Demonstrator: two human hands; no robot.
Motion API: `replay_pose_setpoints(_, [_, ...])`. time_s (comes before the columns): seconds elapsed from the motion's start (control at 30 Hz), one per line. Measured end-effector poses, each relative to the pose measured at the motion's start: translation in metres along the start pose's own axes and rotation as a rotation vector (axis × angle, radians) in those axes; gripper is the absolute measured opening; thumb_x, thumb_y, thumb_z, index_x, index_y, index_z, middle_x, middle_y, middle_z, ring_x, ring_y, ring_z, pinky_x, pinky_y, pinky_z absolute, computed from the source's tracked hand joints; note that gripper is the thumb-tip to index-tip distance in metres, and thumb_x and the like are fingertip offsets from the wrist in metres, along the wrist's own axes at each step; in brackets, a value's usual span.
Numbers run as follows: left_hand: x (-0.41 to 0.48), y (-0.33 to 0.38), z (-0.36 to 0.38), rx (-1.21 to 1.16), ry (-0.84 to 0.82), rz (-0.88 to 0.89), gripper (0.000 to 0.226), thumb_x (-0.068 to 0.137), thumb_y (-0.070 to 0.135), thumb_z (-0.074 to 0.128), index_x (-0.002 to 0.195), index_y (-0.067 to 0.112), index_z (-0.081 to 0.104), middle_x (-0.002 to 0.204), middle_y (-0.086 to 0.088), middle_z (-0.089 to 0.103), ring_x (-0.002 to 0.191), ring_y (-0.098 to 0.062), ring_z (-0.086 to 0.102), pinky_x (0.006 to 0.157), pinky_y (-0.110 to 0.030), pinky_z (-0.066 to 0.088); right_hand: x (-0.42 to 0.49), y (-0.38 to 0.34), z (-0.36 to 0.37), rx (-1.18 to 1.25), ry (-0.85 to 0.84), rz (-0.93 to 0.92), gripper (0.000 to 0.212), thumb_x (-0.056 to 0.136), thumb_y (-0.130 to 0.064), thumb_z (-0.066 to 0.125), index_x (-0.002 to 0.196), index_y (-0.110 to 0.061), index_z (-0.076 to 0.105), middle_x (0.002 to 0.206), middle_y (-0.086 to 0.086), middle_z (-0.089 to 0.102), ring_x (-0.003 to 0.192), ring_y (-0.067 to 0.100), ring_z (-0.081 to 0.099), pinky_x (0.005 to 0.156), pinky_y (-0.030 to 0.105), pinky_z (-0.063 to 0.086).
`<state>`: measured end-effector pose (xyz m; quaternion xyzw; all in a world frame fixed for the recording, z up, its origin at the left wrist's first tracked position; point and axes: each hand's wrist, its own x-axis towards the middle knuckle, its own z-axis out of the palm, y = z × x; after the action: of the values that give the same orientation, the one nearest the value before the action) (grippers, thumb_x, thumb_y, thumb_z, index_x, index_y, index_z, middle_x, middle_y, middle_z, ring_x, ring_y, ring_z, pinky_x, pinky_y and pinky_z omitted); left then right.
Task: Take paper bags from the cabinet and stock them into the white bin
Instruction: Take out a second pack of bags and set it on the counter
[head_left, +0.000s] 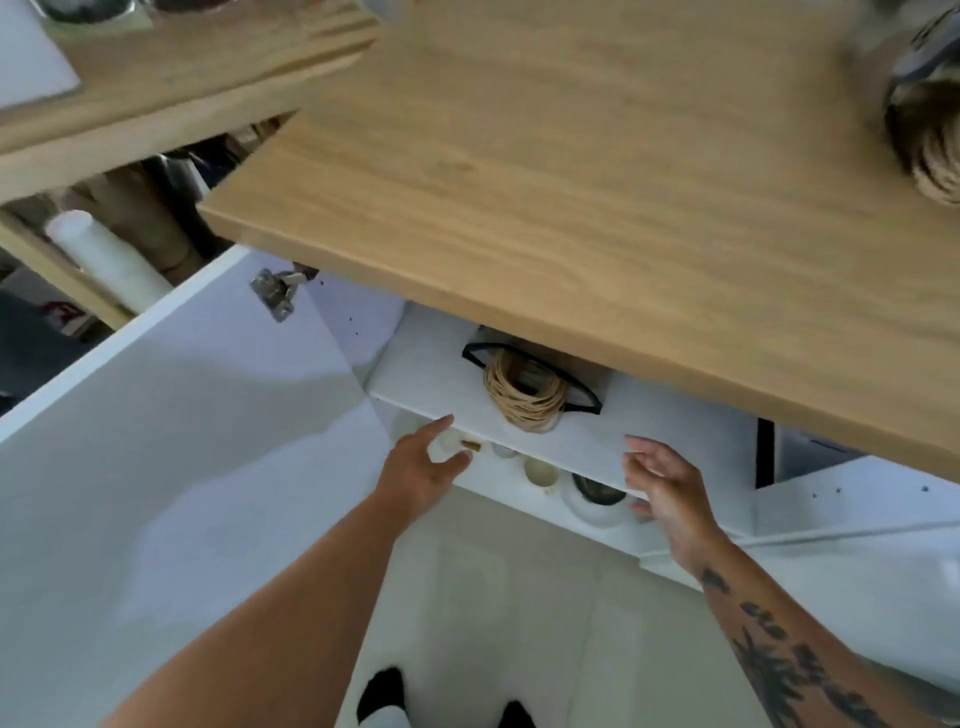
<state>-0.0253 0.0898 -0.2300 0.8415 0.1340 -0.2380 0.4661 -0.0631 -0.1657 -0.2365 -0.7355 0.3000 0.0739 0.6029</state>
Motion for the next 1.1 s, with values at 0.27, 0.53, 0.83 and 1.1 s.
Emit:
replay_pose_setpoints(0.27, [0.101, -0.008, 0.010, 0.070, 0.060, 0.204, 0.056, 0.088, 0.032, 0.060, 0.140, 0.025, 0.040, 0.143, -0.009, 0.043, 0.127, -0.028, 0.046, 0.105, -0.034, 0.038, 0.093, 0.024, 0.019, -0.007, 0.052, -0.084, 0.032, 0.091, -0.018, 0.055, 0.112, -0.042, 0.052, 0.136, 0.015, 0.045, 0.120, 0.031, 0.048, 0.094, 0.049, 0.044])
replay_pose_setpoints(0.53, [0.189, 0.035, 0.039, 0.127, 0.115, 0.447, 0.058, 0.080, 0.055, 0.053, 0.129, 0.024, 0.052, 0.129, -0.008, 0.056, 0.119, -0.024, 0.054, 0.097, -0.031, 0.046, 0.152, 0.002, 0.050, 0.009, -0.010, -0.130, 0.053, 0.092, -0.029, 0.053, 0.141, -0.035, 0.033, 0.138, 0.001, 0.040, 0.121, 0.017, 0.043, 0.086, 0.037, 0.044])
replay_pose_setpoints(0.83, [0.200, 0.011, 0.065, -0.008, 0.058, 0.364, 0.055, 0.085, 0.047, 0.058, 0.136, 0.039, 0.042, 0.139, -0.011, 0.040, 0.124, -0.031, 0.048, 0.105, -0.045, 0.043, 0.151, 0.026, 0.077, 0.171, 0.079, -0.241, 0.059, 0.086, -0.008, 0.061, 0.138, -0.027, 0.040, 0.142, -0.003, 0.042, 0.128, 0.009, 0.039, 0.095, 0.014, 0.035])
replay_pose_setpoints(1.1, [0.128, -0.035, 0.067, -0.134, 0.140, 0.330, 0.049, 0.076, 0.037, 0.072, 0.119, 0.049, 0.052, 0.117, 0.003, 0.044, 0.111, -0.011, 0.050, 0.096, -0.015, 0.036, 0.087, 0.058, 0.075, 0.241, 0.006, -0.258, 0.062, 0.082, 0.004, 0.060, 0.135, -0.024, 0.044, 0.121, -0.021, 0.049, 0.100, -0.018, 0.053, 0.089, 0.004, 0.043])
